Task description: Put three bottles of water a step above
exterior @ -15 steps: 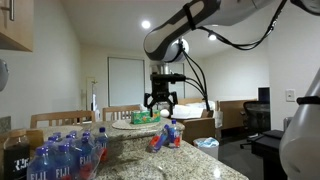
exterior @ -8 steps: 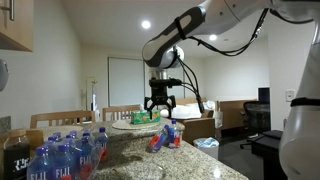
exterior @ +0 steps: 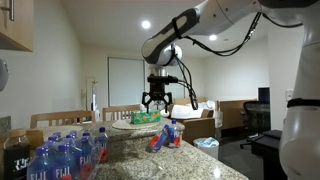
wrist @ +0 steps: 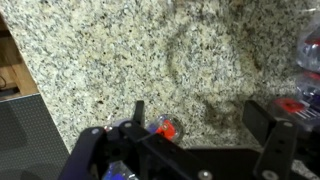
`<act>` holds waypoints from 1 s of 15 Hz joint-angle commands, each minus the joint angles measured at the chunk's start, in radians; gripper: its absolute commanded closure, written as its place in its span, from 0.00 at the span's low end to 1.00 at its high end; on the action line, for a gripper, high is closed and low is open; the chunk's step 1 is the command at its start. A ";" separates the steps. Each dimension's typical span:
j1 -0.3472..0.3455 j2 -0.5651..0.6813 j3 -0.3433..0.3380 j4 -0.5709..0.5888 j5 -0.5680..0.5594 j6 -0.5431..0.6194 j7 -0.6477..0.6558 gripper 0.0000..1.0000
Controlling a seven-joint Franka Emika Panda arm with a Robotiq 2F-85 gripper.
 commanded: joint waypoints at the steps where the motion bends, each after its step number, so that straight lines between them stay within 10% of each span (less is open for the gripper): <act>1: -0.005 0.127 -0.035 0.170 0.054 -0.028 0.023 0.00; 15: -0.103 0.466 -0.226 0.664 0.164 -0.313 0.139 0.00</act>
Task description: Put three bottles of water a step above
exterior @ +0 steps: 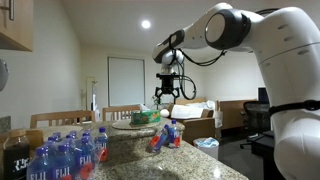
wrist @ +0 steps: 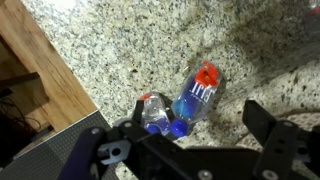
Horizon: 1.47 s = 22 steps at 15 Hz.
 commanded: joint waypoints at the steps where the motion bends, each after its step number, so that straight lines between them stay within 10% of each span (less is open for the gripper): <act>1: -0.027 0.114 -0.026 0.128 0.063 -0.016 0.145 0.00; 9: -0.015 0.135 -0.029 0.135 0.047 0.034 0.212 0.00; 22: -0.074 0.522 -0.025 0.605 0.042 -0.295 0.383 0.00</act>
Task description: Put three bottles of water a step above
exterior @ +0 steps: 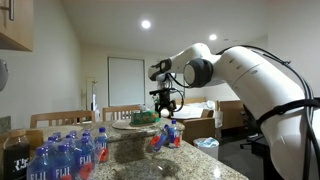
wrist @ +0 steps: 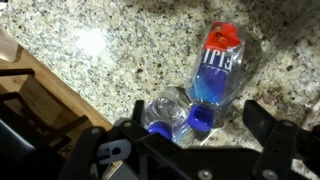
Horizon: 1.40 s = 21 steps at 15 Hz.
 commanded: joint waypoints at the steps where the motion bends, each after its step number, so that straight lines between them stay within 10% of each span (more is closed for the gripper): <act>1: -0.024 0.087 0.012 0.155 -0.009 -0.104 0.062 0.00; 6: -0.059 0.196 0.041 0.294 0.020 -0.171 0.091 0.00; 15: -0.026 0.316 0.050 0.372 0.076 0.121 0.119 0.00; 21: -0.009 0.317 0.039 0.398 0.047 0.015 0.142 0.00</act>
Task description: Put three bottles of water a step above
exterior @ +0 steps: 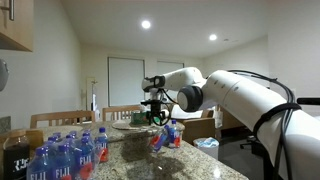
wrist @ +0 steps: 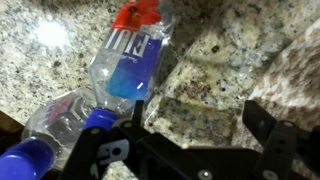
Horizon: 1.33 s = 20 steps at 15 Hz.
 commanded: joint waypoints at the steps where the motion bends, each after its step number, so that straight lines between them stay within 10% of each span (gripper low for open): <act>1: 0.008 -0.008 -0.007 0.030 -0.012 -0.105 0.035 0.00; 12: -0.084 -0.005 -0.050 0.049 0.007 -0.344 0.119 0.00; 20: -0.105 -0.002 -0.048 0.080 -0.011 -0.261 0.062 0.00</act>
